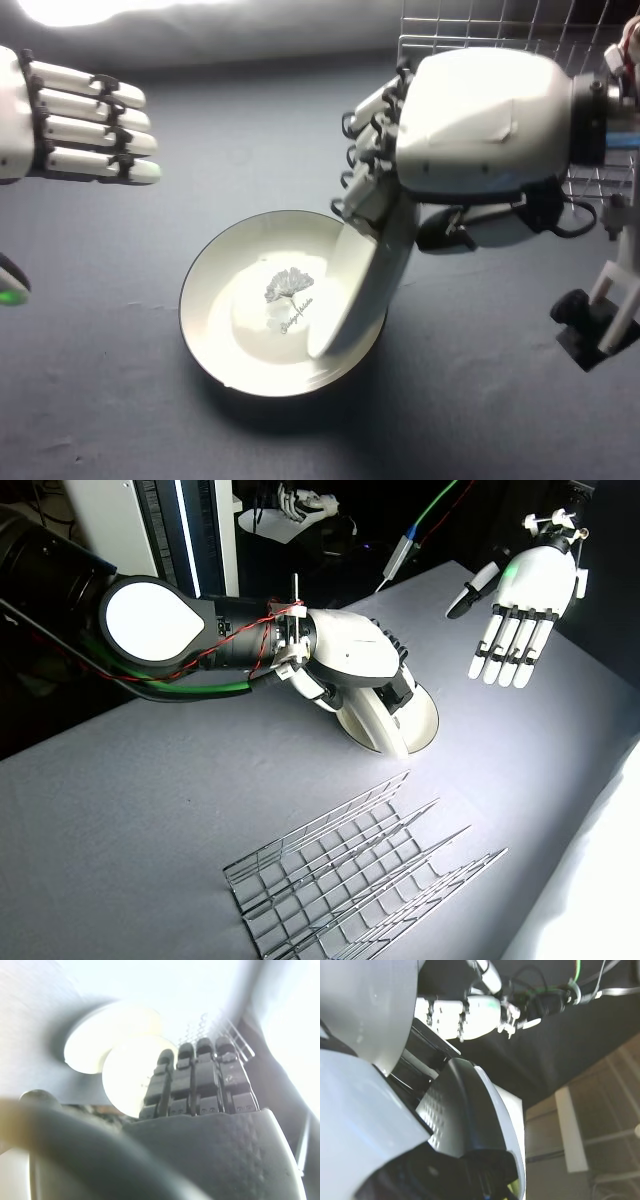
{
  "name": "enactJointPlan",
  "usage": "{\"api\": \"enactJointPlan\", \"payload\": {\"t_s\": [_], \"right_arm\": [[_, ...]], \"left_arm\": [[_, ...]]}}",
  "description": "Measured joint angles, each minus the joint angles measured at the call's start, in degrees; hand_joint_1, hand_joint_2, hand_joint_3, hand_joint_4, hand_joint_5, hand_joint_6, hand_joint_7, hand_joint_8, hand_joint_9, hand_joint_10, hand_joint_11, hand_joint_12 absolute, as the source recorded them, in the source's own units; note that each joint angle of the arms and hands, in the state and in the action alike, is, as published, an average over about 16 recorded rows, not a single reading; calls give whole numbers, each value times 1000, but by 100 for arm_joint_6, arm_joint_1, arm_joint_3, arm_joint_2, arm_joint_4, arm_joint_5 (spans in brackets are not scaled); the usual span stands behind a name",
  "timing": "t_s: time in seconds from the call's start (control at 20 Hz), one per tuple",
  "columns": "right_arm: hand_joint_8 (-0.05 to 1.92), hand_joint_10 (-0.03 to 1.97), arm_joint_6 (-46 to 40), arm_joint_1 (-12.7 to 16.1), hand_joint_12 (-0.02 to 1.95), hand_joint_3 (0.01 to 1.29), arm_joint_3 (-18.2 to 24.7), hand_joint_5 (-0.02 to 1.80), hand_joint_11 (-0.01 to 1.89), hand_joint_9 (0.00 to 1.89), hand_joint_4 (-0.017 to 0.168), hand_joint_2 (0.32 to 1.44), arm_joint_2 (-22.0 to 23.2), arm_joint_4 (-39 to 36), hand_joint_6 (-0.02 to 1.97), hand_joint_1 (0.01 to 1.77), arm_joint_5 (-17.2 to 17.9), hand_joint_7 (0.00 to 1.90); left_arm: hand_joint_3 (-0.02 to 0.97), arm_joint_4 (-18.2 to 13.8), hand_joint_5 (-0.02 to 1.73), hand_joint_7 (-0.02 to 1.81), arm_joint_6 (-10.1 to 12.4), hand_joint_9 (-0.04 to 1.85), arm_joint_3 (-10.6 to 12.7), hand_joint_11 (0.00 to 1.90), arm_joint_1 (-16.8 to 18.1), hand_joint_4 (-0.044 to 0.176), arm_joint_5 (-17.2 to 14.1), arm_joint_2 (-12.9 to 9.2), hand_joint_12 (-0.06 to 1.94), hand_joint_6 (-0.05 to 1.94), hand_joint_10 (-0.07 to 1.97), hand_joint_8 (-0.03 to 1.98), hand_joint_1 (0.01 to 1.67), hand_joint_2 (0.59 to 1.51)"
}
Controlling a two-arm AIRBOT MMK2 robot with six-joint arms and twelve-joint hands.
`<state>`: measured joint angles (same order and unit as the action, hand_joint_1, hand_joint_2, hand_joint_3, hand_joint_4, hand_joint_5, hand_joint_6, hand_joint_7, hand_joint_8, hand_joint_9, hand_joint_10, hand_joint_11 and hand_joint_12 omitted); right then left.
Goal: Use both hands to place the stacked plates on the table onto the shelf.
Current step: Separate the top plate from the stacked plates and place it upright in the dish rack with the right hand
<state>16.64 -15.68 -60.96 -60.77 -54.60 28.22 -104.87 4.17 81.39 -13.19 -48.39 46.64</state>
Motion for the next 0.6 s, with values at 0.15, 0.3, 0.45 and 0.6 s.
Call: {"api": "enactJointPlan", "payload": {"t_s": [0.15, 0.3, 0.45, 0.6], "right_arm": [[797, 1243, -5, 78, 1307, 13, 44, 883, 610, 862, 0, 1019, 10, 438, 1114, 1331, -55, 1003], [800, 1237, -14, 164, 1302, 13, 73, 886, 614, 867, -1, 1023, 18, 890, 1111, 1340, -105, 1017], [794, 1232, -24, 242, 1294, 13, 84, 889, 619, 873, -3, 1028, 22, 1353, 1100, 1346, -155, 1031], [782, 1225, -39, 337, 1287, 13, 85, 888, 627, 876, -4, 1032, 25, 1835, 1089, 1352, -214, 1043]], "left_arm": [[19, -62, 20, 18, -72, 21, 36, 14, 8, 3, 48, -85, 10, 8, 4, 18, 13, 1018], [18, -116, 20, 17, -146, 20, 62, 13, 11, 3, 96, -133, 10, 8, 4, 18, 13, 1018], [19, -156, 20, 15, -214, 21, 74, 14, 24, 3, 139, -153, 10, 8, 4, 18, 13, 1018], [18, -205, 21, 14, -258, 21, 77, 14, 59, 3, 172, -142, 10, 7, 4, 18, 13, 1017]]}}
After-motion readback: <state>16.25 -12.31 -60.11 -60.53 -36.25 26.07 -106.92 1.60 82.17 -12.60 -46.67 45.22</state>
